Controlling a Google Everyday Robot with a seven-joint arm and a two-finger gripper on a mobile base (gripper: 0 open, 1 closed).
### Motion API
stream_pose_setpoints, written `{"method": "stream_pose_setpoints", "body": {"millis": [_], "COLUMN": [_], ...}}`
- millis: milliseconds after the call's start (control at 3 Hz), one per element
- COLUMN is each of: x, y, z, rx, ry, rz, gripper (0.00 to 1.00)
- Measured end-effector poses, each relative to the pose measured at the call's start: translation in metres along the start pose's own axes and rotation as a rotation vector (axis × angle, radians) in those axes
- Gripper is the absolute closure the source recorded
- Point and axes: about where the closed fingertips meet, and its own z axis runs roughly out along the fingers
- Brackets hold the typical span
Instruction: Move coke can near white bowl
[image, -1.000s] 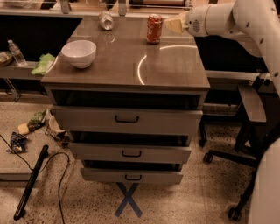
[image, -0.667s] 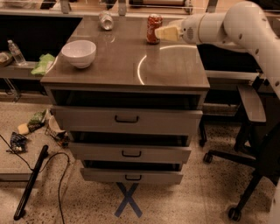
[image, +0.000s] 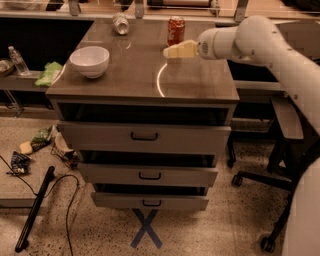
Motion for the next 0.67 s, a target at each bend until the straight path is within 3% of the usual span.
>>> {"method": "stream_pose_setpoints", "body": {"millis": [333, 667], "x": [-0.008, -0.025], "y": [0.003, -0.009], "z": [0.018, 0.047], "rx": [0.008, 0.06], "ry": [-0.055, -0.135], "rz": [0.011, 0.004], "gripper": [0.0, 0.0]}}
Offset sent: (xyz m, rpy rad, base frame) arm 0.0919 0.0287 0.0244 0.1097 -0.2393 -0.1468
